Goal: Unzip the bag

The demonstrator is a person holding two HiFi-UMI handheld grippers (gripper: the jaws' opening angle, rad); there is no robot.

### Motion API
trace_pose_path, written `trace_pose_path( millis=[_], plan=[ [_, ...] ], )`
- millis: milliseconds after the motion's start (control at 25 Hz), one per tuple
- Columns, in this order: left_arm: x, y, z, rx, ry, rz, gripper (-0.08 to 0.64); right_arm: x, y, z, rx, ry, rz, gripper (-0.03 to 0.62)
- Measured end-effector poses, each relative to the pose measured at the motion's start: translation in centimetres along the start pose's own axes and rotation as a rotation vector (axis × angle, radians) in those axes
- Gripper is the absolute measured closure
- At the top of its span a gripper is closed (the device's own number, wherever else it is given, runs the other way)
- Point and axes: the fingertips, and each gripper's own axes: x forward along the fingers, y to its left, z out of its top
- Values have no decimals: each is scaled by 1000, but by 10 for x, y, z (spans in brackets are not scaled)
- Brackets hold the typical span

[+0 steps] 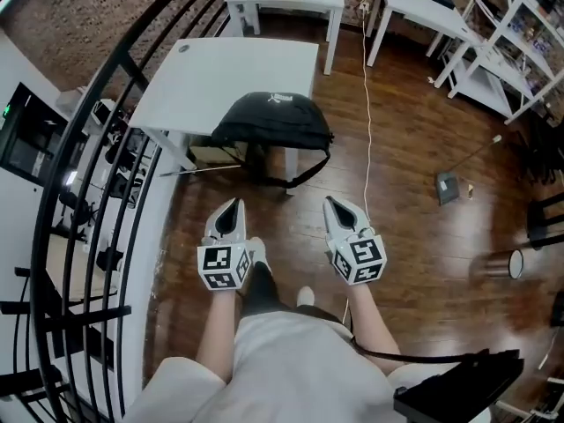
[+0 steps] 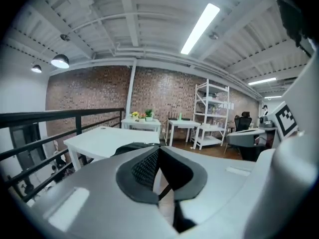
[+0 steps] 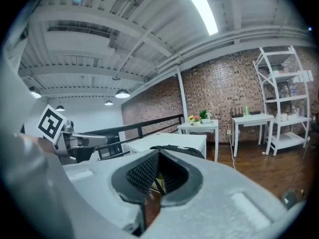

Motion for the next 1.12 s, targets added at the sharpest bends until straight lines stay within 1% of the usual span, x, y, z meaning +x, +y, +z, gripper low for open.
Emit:
trace_pose_path(
  millis=[80, 200, 280, 360, 480, 640, 840, 960, 1120],
  plan=[
    [-28, -28, 27, 11, -60, -25, 543, -24, 22, 18, -12, -23, 34, 600],
    [-58, -59, 63, 56, -132, -58, 543, -54, 47, 48, -40, -76, 62, 600],
    [-72, -68, 83, 73, -174, -72, 543, -66, 59, 69, -64, -119, 65, 600],
    [-82, -71, 95, 78, -203, -83, 542, -72, 69, 83, -84, -151, 61, 600],
    [-97, -71, 99, 79, -222, -83, 543, -79, 83, 91, -95, -175, 61, 600],
    [-115, -67, 98, 74, -225, -76, 542, -84, 96, 95, -71, -189, 56, 600],
    [-119, -45, 100, 64, -230, -64, 543, -71, 113, 102, -97, -197, 59, 600],
    [-127, -33, 100, 64, -235, -53, 543, -67, 122, 101, -100, -195, 55, 600],
    [-131, -11, 97, 46, -232, -38, 543, -56, 137, 99, -104, -183, 59, 600]
  ],
)
